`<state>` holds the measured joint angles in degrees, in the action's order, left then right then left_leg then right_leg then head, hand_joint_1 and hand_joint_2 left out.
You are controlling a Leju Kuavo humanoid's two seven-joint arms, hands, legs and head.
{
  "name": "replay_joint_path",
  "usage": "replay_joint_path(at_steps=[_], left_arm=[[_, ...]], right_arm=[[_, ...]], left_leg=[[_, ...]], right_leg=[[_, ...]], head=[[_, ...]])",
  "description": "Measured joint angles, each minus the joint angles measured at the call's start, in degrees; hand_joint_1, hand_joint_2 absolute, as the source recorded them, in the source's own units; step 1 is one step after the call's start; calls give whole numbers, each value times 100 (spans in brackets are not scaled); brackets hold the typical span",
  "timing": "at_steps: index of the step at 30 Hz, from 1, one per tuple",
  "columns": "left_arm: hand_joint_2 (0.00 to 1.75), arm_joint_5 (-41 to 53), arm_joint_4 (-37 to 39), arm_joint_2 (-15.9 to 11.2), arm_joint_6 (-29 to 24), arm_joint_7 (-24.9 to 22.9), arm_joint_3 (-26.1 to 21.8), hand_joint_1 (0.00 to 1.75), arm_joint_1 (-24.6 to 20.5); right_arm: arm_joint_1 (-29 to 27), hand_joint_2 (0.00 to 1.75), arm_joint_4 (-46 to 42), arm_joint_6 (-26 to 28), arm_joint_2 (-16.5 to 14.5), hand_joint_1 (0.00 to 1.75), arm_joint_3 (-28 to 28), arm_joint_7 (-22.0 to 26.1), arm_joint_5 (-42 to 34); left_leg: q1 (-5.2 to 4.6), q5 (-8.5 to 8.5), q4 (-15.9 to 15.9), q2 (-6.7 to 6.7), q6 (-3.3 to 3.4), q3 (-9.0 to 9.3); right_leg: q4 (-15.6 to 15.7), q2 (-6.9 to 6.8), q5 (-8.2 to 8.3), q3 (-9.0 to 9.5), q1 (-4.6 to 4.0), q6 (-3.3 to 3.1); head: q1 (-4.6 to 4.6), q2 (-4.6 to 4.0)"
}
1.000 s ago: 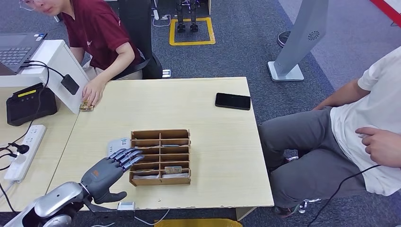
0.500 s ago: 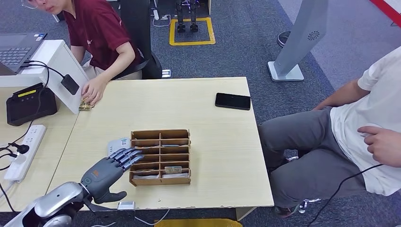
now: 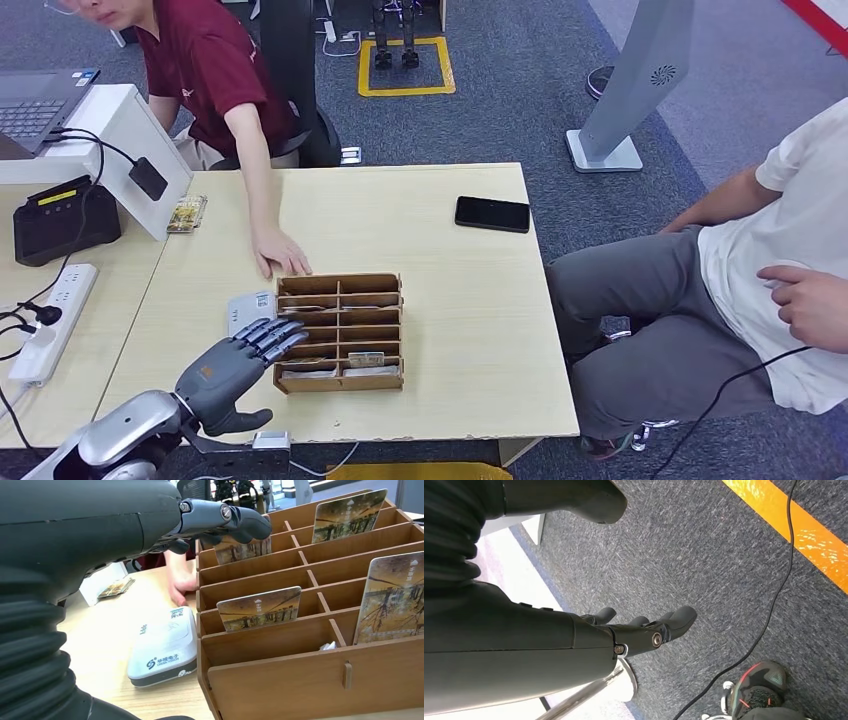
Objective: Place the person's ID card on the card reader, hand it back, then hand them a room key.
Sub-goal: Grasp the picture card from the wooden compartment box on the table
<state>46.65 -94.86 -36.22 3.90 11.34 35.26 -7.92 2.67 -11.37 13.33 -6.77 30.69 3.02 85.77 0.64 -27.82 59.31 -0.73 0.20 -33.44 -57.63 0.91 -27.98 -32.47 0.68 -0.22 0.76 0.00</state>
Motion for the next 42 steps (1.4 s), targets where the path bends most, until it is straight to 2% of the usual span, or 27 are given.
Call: replay_joint_path(at_steps=[42], left_arm=[[175, 234, -68, 8, -116, -35, 0, 0, 179]], right_arm=[[5, 175, 0, -24, -1, 0, 2, 7, 7]], left_leg=[[0, 0, 0, 0, 0, 0]], right_leg=[[0, 0, 0, 0, 0, 0]], head=[[1, 0]])
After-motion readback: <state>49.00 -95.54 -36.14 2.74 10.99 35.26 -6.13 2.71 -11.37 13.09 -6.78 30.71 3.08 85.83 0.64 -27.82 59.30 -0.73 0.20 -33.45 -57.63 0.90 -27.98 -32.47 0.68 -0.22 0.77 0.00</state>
